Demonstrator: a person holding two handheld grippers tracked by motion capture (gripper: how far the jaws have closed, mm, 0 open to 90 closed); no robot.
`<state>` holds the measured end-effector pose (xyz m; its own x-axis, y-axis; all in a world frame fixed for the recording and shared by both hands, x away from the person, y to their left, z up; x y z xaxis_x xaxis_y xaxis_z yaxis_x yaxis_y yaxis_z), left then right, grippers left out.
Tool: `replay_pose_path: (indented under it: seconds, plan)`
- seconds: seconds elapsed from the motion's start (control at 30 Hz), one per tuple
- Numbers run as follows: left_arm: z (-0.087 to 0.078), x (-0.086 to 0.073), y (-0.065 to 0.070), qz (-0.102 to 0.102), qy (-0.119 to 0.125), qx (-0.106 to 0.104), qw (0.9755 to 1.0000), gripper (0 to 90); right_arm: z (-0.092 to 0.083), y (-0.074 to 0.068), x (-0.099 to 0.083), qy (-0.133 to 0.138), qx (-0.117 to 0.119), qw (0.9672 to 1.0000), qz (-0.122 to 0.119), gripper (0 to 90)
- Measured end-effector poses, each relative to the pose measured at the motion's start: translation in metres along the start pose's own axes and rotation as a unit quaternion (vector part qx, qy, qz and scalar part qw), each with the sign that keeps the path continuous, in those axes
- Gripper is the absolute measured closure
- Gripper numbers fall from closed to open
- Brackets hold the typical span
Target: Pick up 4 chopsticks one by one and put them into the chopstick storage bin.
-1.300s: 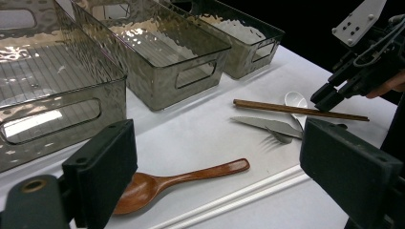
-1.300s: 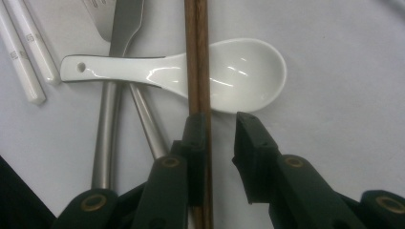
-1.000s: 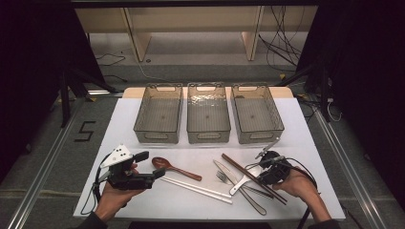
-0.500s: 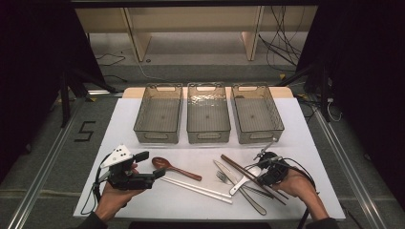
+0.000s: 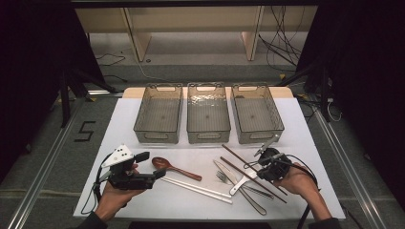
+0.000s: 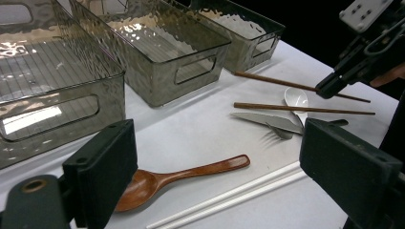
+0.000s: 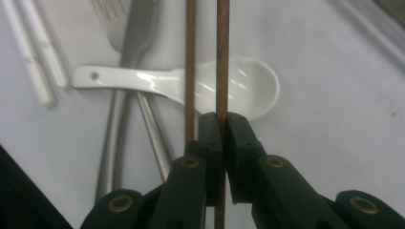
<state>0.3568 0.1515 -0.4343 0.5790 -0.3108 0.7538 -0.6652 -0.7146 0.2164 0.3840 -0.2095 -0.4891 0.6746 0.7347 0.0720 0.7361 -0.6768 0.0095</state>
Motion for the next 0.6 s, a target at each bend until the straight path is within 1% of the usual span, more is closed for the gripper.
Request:
replay_pose_path:
  seconds: [0.03,0.1,0.13,0.23,0.33,0.4,0.43,0.47,0.5,0.53,0.57,0.6]
  plan:
    - [0.001,0.000,-0.001,-0.003,-0.003,-0.002,1.0000,11.8,-0.003,-0.003,0.003,0.005,-0.001,1.0000,-0.007,86.1]
    - [0.002,-0.001,-0.002,-0.003,-0.012,-0.004,0.9999,11.6,-0.009,-0.011,0.009,0.015,-0.004,0.9996,-0.024,86.1]
    - [0.002,0.000,-0.003,-0.003,-0.012,-0.003,0.9999,11.6,-0.011,-0.015,0.012,0.019,-0.005,0.9992,-0.034,86.1]
    - [0.002,0.003,-0.005,0.002,-0.018,-0.009,0.9998,11.6,-0.016,-0.027,0.020,0.028,-0.009,0.9976,-0.063,86.1]
    - [0.006,0.005,-0.009,0.005,-0.039,-0.017,0.9991,11.6,-0.021,-0.040,0.027,0.033,-0.011,0.9948,-0.096,86.0]
    - [0.008,0.007,-0.009,0.004,-0.042,-0.018,0.9989,12.1,-0.022,-0.047,0.030,0.037,-0.013,0.9924,-0.117,86.0]
    - [0.010,0.012,-0.009,0.014,-0.052,-0.023,0.9983,12.4,-0.023,-0.050,0.032,0.037,-0.015,0.9913,-0.126,86.0]
    - [0.012,0.014,-0.007,0.022,-0.058,-0.027,0.9977,13.0,-0.023,-0.054,0.033,0.036,-0.015,0.9904,-0.133,86.0]
    - [0.013,0.017,-0.004,0.039,-0.064,-0.028,0.9968,15.4,-0.024,-0.057,0.034,0.036,-0.015,0.9900,-0.136,86.0]
    - [0.015,0.019,0.000,0.054,-0.068,-0.028,0.9958,15.7,-0.024,-0.060,0.035,0.035,-0.015,0.9889,-0.144,86.0]
    - [0.019,0.022,0.005,0.072,-0.077,-0.030,0.9940,15.8,-0.025,-0.063,0.036,0.034,-0.015,0.9886,-0.146,86.1]
    - [0.021,0.023,0.009,0.083,-0.082,-0.031,0.9926,15.8,-0.025,-0.066,0.037,0.037,-0.016,0.9865,-0.159,86.0]
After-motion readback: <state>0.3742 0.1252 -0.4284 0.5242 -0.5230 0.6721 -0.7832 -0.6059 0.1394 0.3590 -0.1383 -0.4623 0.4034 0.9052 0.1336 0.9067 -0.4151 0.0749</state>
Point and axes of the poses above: each handheld gripper's, and its own axes: z roughly forward along the jaws, x roughly out of its top, y roughly to its right, the point moved 7 cm from there along z, roughly forward along the jaws, and after that the axes turned 14 degrees about -y, right-handed, at the moved point
